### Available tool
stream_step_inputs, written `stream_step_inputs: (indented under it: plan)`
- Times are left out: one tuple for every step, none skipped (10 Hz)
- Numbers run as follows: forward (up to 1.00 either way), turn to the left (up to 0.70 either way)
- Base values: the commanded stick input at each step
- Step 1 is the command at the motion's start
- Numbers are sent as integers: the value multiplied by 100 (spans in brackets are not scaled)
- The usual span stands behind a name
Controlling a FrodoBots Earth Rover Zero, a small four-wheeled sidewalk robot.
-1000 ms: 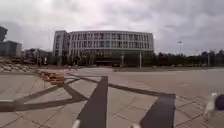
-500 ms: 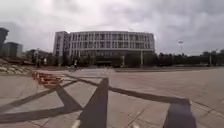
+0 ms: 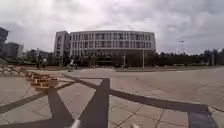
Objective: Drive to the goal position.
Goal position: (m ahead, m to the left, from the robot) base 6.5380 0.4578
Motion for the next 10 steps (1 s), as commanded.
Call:
stream_step_inputs:
  plan:
    - [85,0]
    - [85,0]
    - [85,0]
    - [85,0]
    - [85,0]
    - [85,0]
    - [85,0]
    - [85,0]
    - [85,0]
    - [85,0]
